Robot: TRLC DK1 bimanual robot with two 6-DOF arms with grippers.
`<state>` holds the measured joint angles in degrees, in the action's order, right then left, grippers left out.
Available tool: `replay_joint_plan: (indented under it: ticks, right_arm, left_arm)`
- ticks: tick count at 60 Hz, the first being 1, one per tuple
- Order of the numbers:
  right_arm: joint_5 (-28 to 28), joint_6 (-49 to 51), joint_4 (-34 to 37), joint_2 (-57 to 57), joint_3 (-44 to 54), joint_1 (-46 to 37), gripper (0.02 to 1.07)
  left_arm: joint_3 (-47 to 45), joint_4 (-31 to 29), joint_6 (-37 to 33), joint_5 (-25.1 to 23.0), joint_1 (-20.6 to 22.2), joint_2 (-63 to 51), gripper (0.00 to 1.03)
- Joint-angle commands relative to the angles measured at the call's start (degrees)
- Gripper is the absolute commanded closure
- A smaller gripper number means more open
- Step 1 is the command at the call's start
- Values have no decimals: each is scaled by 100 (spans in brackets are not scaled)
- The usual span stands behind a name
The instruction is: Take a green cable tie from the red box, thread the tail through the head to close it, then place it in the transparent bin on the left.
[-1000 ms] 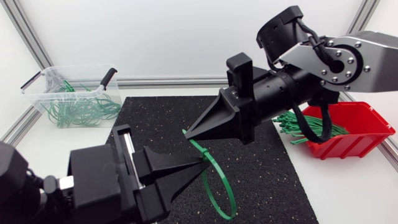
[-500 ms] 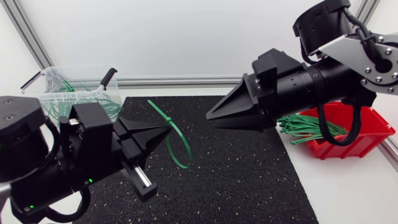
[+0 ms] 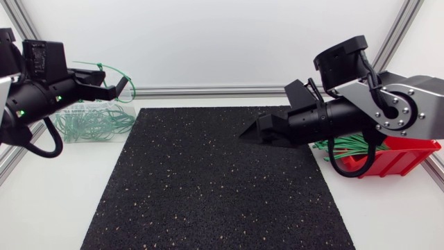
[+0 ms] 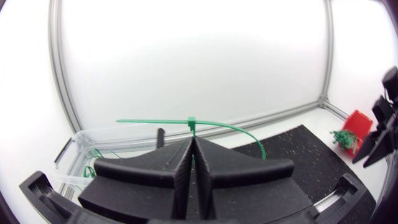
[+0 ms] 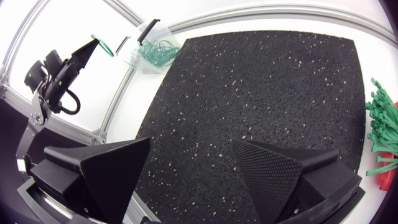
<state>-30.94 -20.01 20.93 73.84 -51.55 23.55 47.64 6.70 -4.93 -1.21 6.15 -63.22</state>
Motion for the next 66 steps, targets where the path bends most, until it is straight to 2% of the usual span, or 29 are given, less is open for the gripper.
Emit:
replay_joint_plan:
  ticks: [1,9,14,25,28,30,33,34,35,36,38,40,44,54,66]
  right_arm:
    - [255,208,-168,-283,312,9,7]
    - [659,366,-335,-634,558,44,7]
    - [774,410,-326,-863,699,62,7]
    - [967,516,-282,-1170,954,62,7]
    - [1002,551,-238,-1232,1007,62,7]
    - [1020,568,-186,-1276,1015,62,7]
    - [1108,630,-177,-1373,1068,62,7]
    - [1143,647,-168,-1390,1077,62,7]
    - [1178,665,-168,-1417,1086,62,7]
    - [1187,683,-142,-1461,1094,62,7]
    - [1187,709,-71,-1496,1094,18,7]
    - [1195,762,-45,-1531,1103,-35,7]
    - [1371,981,-71,-1628,1174,-211,7]
    - [1362,1280,-106,-1786,1279,-940,7]
    - [1354,1667,-265,-2146,1525,-1775,7]
  left_arm:
    - [659,104,133,60,-475,-569,99]
    - [1529,24,256,446,-1020,-1421,99]
    - [2065,-257,387,596,-1283,-1931,99]
    - [2645,-477,387,1062,-1441,-2898,99]
    - [2769,-626,379,1141,-1459,-3152,93]
    - [2856,-775,387,1185,-1450,-3284,86]
    - [2944,-951,387,1290,-1450,-3460,61]
    - [2962,-1065,370,1317,-1441,-3530,45]
    - [2971,-1118,361,1317,-1441,-3548,38]
    - [2997,-1224,361,1317,-1433,-3574,26]
    - [3006,-1303,396,1317,-1433,-3566,10]
    - [2971,-1303,396,1369,-1433,-3530,3]
    - [2821,-1347,405,1431,-1415,-3293,3]
    - [2311,-1426,387,1492,-1336,-2634,3]
    - [1169,-1417,370,1484,-1072,-1377,3]
